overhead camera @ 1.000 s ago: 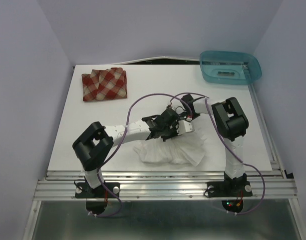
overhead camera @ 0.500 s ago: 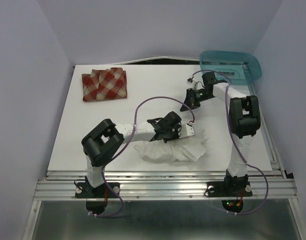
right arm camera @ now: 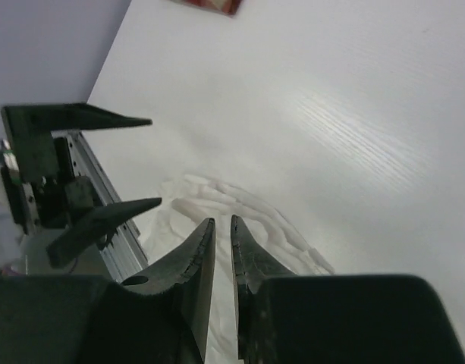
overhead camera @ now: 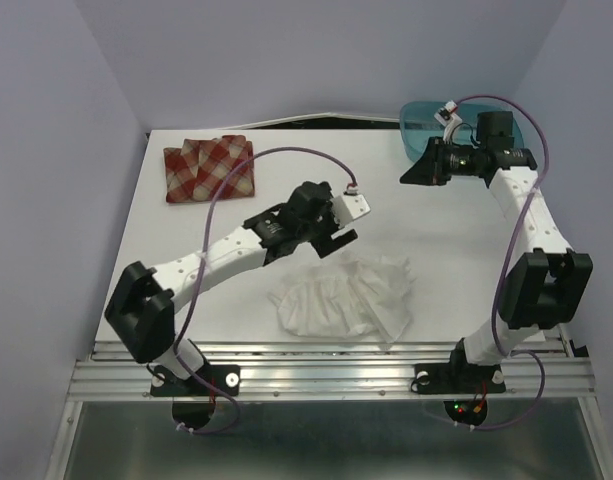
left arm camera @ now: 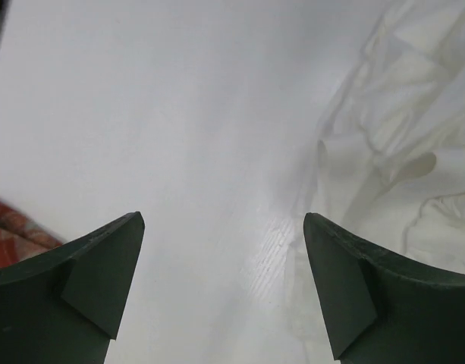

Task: Fold and stack the skirts
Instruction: Fold the skirt, then neatly place the folded skirt to the corner

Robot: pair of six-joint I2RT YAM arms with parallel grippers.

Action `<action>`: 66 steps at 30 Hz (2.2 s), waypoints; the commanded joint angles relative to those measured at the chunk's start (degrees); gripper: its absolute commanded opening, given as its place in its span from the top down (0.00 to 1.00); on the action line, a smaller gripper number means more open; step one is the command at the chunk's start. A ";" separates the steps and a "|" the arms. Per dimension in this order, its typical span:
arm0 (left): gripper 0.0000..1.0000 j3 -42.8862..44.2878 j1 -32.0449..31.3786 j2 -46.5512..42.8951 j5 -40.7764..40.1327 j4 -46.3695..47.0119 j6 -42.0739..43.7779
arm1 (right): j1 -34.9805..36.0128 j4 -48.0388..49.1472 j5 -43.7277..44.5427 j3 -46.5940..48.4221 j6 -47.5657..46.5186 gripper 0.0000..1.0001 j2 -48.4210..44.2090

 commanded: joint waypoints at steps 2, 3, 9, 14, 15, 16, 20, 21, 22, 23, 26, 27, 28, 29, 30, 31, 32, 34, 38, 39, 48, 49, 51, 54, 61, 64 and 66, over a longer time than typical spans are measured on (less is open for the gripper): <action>0.01 2.53 3.95 -13.00 -1.74 -0.28 -13.72 | 8.17 -5.83 -7.64 -3.77 -8.85 0.80 -6.70; 0.01 2.18 5.10 -16.33 -0.51 -0.11 -16.27 | 10.45 -8.90 -7.56 -4.99 -10.63 0.80 -7.41; 0.04 -1.25 16.25 -23.73 12.83 -2.12 -28.75 | 28.89 -12.52 -2.55 -15.72 -20.38 0.83 -9.61; 0.09 -8.62 23.21 -25.68 25.06 -1.96 -36.32 | 38.15 -11.14 3.24 -20.82 -21.47 0.89 -6.72; 0.10 -10.29 24.35 -25.94 27.43 -1.17 -37.55 | 38.16 -6.69 5.00 -23.26 -18.94 0.90 -6.10; 0.08 -13.70 26.01 -26.29 30.93 0.84 -40.78 | 38.16 -4.12 8.75 -24.16 -18.30 0.94 -4.18; 0.06 -20.75 28.57 -25.33 35.01 3.58 -46.17 | 36.15 6.86 12.57 -23.99 -12.43 0.98 2.24; 0.06 -21.81 28.93 -25.33 35.79 3.59 -46.78 | 35.01 8.46 12.05 -23.47 -11.19 0.99 3.39; 0.05 -23.65 29.28 -24.46 36.58 3.50 -47.49 | 32.47 9.52 9.96 -21.98 -10.31 0.99 4.44; 0.05 -24.62 30.24 -24.10 37.03 3.85 -49.32 | 31.23 10.40 8.80 -20.84 -8.64 0.99 6.80; 0.01 -28.57 31.21 -24.01 37.65 6.56 -53.28 | 27.63 11.28 5.73 -18.02 -6.70 0.98 11.02; 0.01 -29.28 31.39 -23.92 37.30 6.49 -53.99 | 27.62 11.55 5.28 -17.93 -6.34 0.99 11.74; 0.01 -31.12 31.39 -23.66 37.30 7.27 -54.87 | 27.01 11.90 4.84 -18.10 -6.08 0.99 12.36; 0.01 -32.09 31.39 -23.40 37.47 7.63 -55.83 | 27.00 13.03 4.75 -18.88 -4.69 0.99 13.41; 0.01 -33.32 31.39 -23.22 37.56 8.07 -58.19 | 27.00 14.00 4.66 -19.68 -3.63 0.99 13.76; 0.01 -35.94 31.39 -22.78 38.60 8.85 -59.52 | 27.00 15.23 4.23 -20.55 -2.75 0.99 14.20; 0.01 -37.01 31.39 -22.52 39.14 11.12 -60.84 | 27.00 16.46 3.96 -21.35 -1.87 0.99 14.64; 0.01 -39.73 31.39 -21.46 40.63 14.72 -64.01 | 27.00 19.89 3.78 -23.28 0.25 0.99 15.87; 0.01 -42.12 30.43 -17.42 40.81 22.71 -68.75 | 27.00 22.71 3.17 -24.17 2.27 0.99 17.63; 0.01 -42.21 30.25 -16.55 40.72 24.23 -69.55 | 27.00 22.80 2.82 -23.91 2.27 0.99 18.07; 0.02 -37.91 21.57 -2.94 36.25 33.99 -76.66 | 27.00 23.33 0.88 -23.90 2.71 0.99 20.18; 0.01 -37.47 20.77 -1.61 36.33 35.22 -77.54 | 27.00 23.24 0.71 -23.99 2.80 0.99 20.18; 0.01 -36.06 19.18 1.38 36.94 38.91 -79.91 | 27.00 23.42 0.71 -24.25 2.97 0.99 20.01; 0.01 -34.04 17.25 6.30 36.94 42.25 -81.42 | 27.00 23.33 0.71 -24.34 2.97 0.99 20.01; 0.03 -30.96 15.75 14.04 35.81 44.02 -82.91 | 27.00 24.21 0.27 -23.46 4.64 0.99 21.06; 0.28 -29.82 15.75 14.84 35.37 43.67 -82.04 | 27.00 24.47 0.44 -22.76 5.35 0.99 21.59; 0.52 -28.77 16.45 13.88 34.49 40.51 -79.15 | 26.47 24.56 2.28 -21.97 5.78 0.99 21.24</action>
